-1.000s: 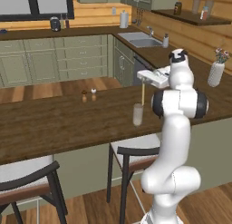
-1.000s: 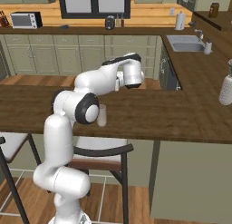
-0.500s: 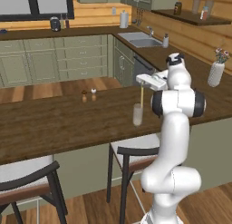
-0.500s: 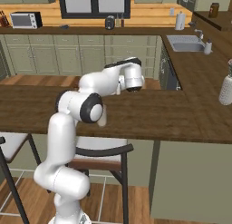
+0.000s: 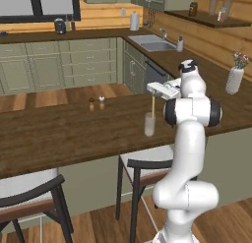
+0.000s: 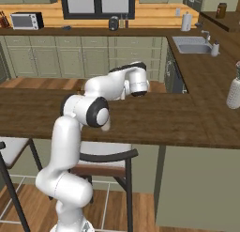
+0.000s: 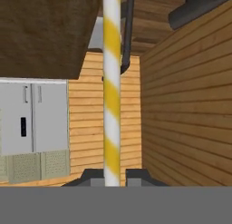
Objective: Take a straw from the drawer in front and place it inside the glass cup on the dining counter.
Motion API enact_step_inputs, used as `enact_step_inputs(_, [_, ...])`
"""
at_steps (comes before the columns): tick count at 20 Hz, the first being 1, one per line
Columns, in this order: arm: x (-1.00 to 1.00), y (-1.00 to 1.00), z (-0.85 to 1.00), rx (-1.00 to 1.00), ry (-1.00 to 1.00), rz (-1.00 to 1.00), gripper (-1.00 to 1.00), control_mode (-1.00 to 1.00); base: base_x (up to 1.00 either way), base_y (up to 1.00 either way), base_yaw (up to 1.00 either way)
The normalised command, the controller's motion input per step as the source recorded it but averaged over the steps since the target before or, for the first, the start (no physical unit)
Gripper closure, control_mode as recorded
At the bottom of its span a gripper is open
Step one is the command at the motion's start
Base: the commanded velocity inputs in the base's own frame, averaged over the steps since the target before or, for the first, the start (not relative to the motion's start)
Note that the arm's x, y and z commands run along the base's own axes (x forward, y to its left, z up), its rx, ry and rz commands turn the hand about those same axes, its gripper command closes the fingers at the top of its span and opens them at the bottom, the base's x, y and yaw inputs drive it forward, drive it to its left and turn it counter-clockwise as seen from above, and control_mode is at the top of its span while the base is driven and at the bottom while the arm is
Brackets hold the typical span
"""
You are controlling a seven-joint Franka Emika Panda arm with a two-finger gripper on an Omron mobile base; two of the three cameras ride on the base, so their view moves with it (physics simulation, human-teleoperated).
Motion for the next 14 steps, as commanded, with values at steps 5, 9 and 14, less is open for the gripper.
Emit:
enact_step_inputs(5, [0.02,-0.03,-0.01,0.00,0.00,0.00,1.00,-1.00,0.00,0.00,0.00])
enact_step_inputs(9, [0.20,-0.01,0.07,0.00,-0.01,0.00,1.00,-1.00,0.00,0.00,0.00])
enact_step_inputs(14, [0.12,0.00,0.00,0.00,0.00,0.00,1.00,-1.00,0.00,0.00,0.00])
